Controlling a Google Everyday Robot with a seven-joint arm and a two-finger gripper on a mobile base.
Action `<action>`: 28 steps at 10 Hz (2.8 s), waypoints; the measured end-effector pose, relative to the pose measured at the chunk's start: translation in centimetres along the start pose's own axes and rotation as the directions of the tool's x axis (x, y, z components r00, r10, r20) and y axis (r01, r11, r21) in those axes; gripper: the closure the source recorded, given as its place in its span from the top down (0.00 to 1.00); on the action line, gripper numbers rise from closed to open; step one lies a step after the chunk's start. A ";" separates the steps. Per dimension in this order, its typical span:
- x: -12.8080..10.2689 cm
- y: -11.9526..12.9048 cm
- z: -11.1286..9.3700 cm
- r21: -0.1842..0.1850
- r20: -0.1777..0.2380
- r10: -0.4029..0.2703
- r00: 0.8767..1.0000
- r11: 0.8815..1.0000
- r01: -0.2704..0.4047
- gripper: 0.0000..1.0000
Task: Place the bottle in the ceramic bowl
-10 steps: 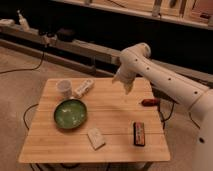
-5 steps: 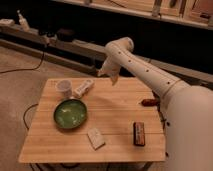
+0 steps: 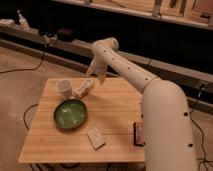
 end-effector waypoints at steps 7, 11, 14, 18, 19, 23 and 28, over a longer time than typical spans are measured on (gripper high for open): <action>-0.9 -3.4 7.4 -0.062 0.050 0.055 0.997 0.997 -0.052 0.65; -0.1 -1.5 10.6 -0.092 0.040 0.126 0.991 0.988 -0.122 0.65; 0.3 -2.1 11.4 -0.081 0.028 0.124 0.992 0.989 -0.122 0.65; 0.9 -2.7 12.0 -0.079 0.010 0.095 0.995 0.992 -0.094 0.65; 0.9 -2.5 12.3 -0.087 0.011 0.092 0.996 0.992 -0.091 0.65; -0.4 -1.4 13.3 -0.126 0.065 0.080 0.995 0.990 -0.071 0.47; 3.8 3.1 6.8 -0.116 0.012 0.106 0.994 0.988 -0.104 0.01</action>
